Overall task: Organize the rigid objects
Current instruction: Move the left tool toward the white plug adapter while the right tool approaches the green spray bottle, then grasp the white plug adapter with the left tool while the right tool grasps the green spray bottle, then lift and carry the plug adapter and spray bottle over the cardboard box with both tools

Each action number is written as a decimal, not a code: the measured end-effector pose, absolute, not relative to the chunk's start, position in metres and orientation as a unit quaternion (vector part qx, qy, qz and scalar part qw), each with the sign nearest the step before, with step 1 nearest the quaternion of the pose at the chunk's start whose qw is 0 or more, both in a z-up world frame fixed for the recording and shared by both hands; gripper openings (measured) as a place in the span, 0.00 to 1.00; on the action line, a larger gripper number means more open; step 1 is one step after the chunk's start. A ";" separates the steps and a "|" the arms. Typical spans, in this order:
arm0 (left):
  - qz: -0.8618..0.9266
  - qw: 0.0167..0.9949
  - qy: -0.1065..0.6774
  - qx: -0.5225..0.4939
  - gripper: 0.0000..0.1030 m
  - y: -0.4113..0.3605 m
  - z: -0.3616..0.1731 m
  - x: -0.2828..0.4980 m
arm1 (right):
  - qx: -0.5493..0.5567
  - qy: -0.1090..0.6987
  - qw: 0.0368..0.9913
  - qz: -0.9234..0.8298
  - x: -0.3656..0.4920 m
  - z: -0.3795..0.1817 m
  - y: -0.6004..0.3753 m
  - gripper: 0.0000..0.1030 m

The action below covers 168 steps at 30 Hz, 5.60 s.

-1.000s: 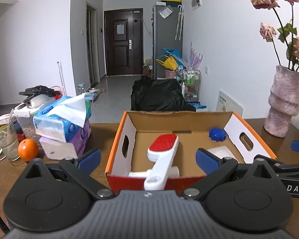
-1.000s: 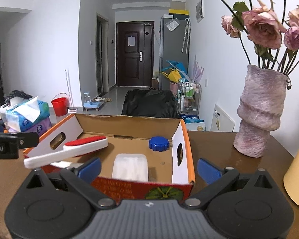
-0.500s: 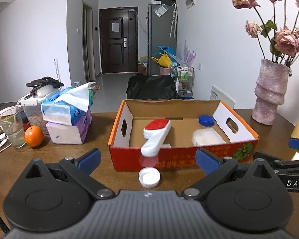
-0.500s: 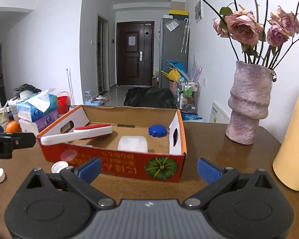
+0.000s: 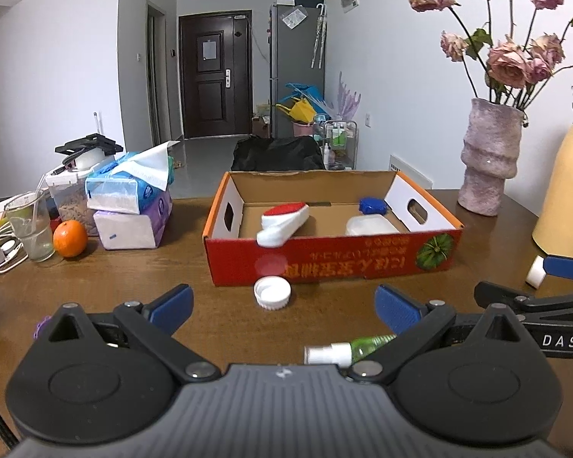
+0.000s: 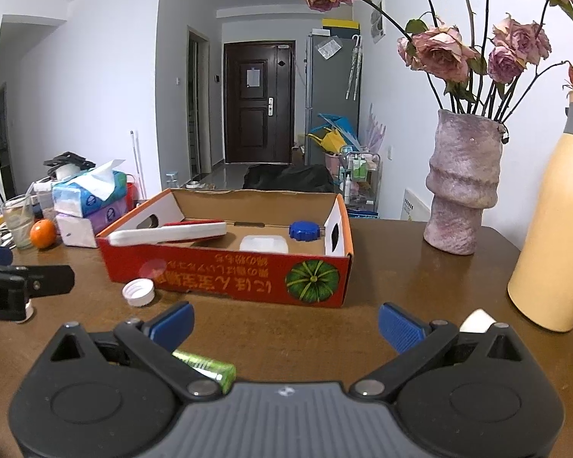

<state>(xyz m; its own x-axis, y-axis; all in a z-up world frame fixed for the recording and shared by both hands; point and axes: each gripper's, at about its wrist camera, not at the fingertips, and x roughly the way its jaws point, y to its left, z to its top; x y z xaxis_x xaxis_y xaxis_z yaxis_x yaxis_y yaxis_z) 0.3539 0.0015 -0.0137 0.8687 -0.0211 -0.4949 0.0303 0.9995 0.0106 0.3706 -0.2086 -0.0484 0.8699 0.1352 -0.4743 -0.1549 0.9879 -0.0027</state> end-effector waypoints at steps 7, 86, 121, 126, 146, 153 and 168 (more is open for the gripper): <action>-0.018 0.965 0.261 0.003 1.00 -0.001 -0.019 0.326 | -0.014 0.241 0.967 0.081 0.343 -0.048 -0.211 1.00; -0.035 0.945 0.323 0.014 0.54 0.009 -0.075 0.347 | -0.007 0.271 0.961 0.056 0.334 -0.110 -0.205 1.00; 0.005 0.945 0.328 -0.014 0.54 0.055 -0.072 0.353 | -0.083 0.335 0.913 0.220 0.428 -0.119 -0.129 0.55; 0.006 0.944 0.330 -0.012 0.54 0.055 -0.073 0.353 | -0.078 0.334 0.913 0.219 0.422 -0.119 -0.127 0.30; 0.007 0.946 0.322 -0.014 0.54 0.055 -0.071 0.350 | 0.002 0.335 0.928 0.164 0.379 -0.115 -0.139 0.29; 0.004 0.949 0.315 -0.017 0.54 0.053 -0.066 0.345 | 0.031 0.320 0.934 0.157 0.363 -0.108 -0.150 0.29; -0.009 0.959 0.283 -0.026 0.54 0.033 -0.043 0.333 | 0.073 0.267 0.951 0.137 0.346 -0.077 -0.175 0.29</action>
